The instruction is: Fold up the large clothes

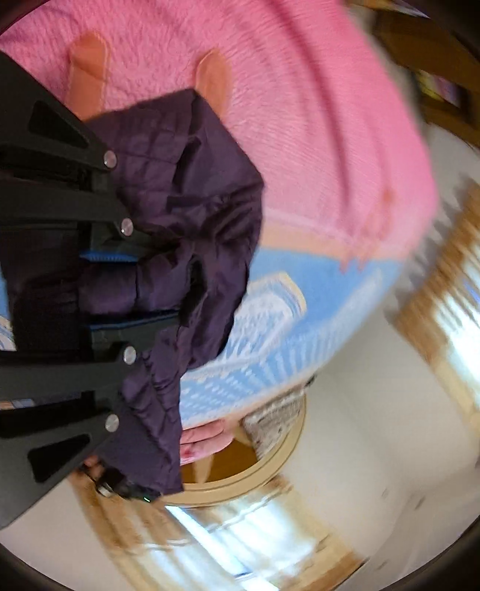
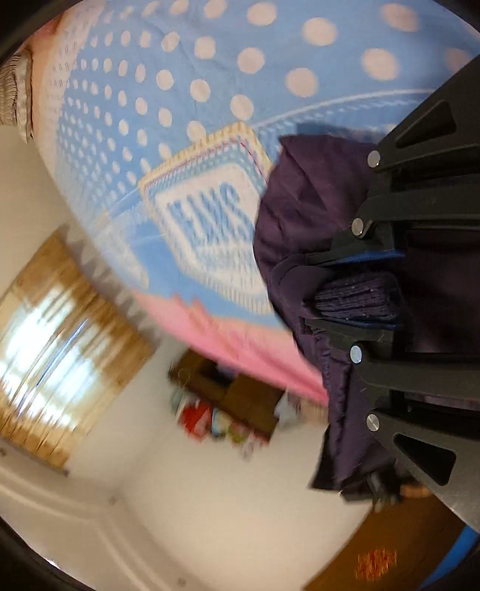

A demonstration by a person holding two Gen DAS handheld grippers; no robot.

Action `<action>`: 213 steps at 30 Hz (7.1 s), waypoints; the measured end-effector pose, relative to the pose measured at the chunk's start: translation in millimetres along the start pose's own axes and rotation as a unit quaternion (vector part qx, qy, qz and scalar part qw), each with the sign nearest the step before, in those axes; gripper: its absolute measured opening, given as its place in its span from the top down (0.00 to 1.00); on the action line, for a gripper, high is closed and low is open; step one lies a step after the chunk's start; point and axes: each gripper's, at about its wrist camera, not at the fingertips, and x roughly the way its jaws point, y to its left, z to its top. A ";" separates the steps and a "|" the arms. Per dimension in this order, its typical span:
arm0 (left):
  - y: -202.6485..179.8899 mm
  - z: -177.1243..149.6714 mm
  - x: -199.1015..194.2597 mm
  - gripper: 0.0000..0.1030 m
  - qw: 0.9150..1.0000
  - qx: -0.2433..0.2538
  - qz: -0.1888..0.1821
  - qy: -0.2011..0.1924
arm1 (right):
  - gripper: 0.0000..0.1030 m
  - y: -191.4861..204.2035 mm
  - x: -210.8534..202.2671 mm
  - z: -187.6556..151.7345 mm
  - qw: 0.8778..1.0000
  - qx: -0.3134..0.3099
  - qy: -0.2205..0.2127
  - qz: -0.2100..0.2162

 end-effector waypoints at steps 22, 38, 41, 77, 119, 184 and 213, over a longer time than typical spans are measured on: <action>-51.6 -33.0 16.3 0.00 0.973 0.171 0.146 -0.051 | 0.33 79.6 42.4 -37.2 0.969 -0.218 0.052 -0.101; -103.1 -43.3 49.3 0.89 0.903 0.316 0.264 -0.126 | 0.82 114.6 25.3 -29.4 0.954 -0.260 -0.055 -0.142; -93.0 -25.4 68.3 0.89 0.910 0.290 0.268 -0.122 | 0.82 107.3 50.3 -26.7 0.948 -0.259 -0.046 -0.177; -40.8 -37.5 134.3 0.55 0.901 0.276 0.326 -0.074 | 0.63 63.6 120.9 -48.2 0.931 -0.274 0.013 -0.239; -56.0 -19.8 158.2 0.00 0.889 0.205 0.397 -0.095 | 0.12 110.9 151.2 -71.1 0.903 -0.252 -0.009 -0.348; 38.5 42.5 87.8 0.00 0.981 0.158 0.108 0.019 | 0.10 303.8 144.0 -325.4 0.761 -0.623 -0.042 -0.177; 22.1 -30.9 -62.5 0.83 0.996 0.083 0.008 -0.016 | 0.75 351.2 17.4 -371.2 0.811 -0.580 -0.014 0.077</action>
